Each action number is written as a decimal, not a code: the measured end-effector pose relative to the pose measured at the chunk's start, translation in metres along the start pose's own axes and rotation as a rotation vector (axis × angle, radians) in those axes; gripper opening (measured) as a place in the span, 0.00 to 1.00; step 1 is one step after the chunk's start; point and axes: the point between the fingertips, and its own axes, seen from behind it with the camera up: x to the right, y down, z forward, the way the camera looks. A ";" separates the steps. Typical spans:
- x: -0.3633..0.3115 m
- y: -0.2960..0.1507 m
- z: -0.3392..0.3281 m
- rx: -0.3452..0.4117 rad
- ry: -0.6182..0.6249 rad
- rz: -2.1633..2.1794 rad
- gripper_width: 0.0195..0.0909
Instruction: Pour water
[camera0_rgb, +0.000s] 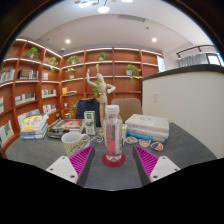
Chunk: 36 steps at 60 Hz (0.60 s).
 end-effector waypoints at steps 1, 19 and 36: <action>0.001 -0.003 -0.010 -0.003 0.009 0.005 0.85; 0.000 -0.014 -0.083 -0.005 0.048 -0.006 0.85; -0.004 -0.032 -0.110 0.039 0.043 -0.019 0.85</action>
